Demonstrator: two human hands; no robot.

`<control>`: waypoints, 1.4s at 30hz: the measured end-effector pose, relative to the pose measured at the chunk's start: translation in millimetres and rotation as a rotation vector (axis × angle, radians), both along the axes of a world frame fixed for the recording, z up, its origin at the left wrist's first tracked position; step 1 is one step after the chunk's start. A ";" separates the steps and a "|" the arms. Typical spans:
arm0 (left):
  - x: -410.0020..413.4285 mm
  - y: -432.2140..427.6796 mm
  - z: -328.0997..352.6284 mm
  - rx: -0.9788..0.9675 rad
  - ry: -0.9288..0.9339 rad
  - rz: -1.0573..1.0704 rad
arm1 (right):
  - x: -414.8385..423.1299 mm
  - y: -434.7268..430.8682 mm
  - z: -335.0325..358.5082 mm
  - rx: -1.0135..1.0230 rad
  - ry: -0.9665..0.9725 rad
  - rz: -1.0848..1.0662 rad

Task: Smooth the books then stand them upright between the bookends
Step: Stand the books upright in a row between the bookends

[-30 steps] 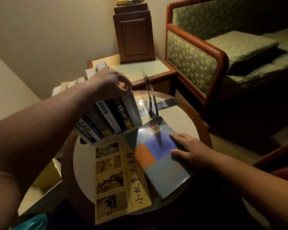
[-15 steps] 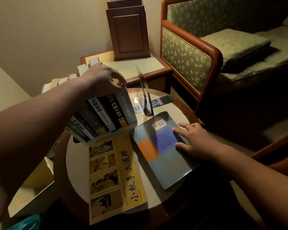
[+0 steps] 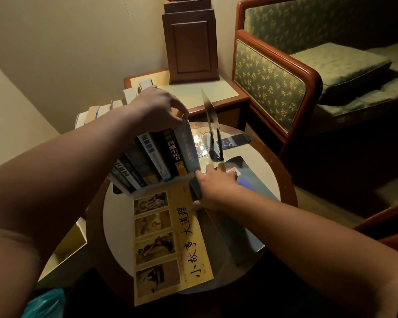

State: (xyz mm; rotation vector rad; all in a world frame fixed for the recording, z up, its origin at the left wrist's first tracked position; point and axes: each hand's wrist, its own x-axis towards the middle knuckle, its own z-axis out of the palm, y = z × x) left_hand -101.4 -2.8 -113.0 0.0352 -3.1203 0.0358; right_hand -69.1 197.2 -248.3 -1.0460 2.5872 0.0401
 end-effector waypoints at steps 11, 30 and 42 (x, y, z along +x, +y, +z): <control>3.1 2.9 3.7 0.053 0.030 -0.092 | -13.6 31.9 5.5 0.045 -0.074 0.250; 5.7 7.9 5.1 0.067 0.032 -0.039 | -2.7 70.3 -11.5 0.093 0.147 0.410; 8.3 11.5 7.1 0.068 0.021 -0.023 | -7.4 92.2 -7.4 -0.256 0.219 0.407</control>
